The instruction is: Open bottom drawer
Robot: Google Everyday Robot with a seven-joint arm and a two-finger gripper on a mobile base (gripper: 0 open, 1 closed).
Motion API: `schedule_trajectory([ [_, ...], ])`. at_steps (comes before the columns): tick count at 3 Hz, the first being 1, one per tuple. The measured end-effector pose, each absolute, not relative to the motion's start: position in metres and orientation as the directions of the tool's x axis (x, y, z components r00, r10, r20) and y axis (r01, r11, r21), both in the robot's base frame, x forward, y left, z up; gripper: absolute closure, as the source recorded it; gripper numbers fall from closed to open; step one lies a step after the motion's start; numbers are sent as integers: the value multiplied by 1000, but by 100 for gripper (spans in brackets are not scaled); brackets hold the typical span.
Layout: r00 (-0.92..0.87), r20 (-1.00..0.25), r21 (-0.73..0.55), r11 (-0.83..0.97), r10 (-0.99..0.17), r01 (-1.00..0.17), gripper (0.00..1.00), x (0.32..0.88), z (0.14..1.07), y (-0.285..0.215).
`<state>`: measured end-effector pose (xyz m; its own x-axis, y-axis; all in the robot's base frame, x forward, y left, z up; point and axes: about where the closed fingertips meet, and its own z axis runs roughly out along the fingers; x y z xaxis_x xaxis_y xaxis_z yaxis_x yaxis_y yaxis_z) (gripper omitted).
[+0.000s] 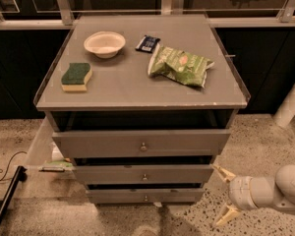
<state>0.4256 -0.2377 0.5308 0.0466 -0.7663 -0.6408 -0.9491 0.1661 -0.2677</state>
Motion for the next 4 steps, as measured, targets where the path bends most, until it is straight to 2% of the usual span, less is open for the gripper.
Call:
schedule_trajectory([
  [2, 77, -616, -291, 136, -784, -947, 0, 426, 481, -229],
  [4, 150, -560, -358, 74, -815, -931, 0, 439, 389, -202],
])
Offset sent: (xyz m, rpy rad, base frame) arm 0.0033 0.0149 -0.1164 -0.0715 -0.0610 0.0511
